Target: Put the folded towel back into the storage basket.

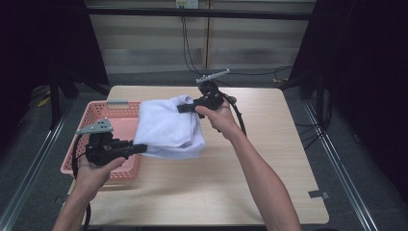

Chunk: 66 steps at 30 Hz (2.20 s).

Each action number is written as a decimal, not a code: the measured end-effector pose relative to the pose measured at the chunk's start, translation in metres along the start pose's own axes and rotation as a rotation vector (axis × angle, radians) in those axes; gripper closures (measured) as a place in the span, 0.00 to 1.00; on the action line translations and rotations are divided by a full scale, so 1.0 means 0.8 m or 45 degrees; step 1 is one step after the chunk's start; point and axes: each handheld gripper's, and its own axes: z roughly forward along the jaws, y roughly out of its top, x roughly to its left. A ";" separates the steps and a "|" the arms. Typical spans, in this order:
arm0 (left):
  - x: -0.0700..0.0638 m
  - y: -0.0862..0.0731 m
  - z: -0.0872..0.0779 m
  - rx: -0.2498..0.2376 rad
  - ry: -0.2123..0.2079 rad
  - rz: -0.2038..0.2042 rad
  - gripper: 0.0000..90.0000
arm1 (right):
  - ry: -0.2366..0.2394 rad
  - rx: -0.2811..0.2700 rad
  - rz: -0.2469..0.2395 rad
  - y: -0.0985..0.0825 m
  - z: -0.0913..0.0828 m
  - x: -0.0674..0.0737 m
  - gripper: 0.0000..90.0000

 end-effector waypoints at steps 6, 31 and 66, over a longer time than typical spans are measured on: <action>0.004 0.007 -0.025 -0.031 0.065 0.016 0.84 | 0.039 0.000 -0.015 0.025 0.017 0.008 0.77; 0.079 -0.036 -0.129 -0.131 0.259 -0.172 0.84 | 0.040 0.053 -0.006 0.087 0.139 0.060 0.77; 0.154 -0.117 -0.117 0.187 0.520 -0.371 0.79 | -0.136 0.149 0.060 0.008 0.278 0.061 0.64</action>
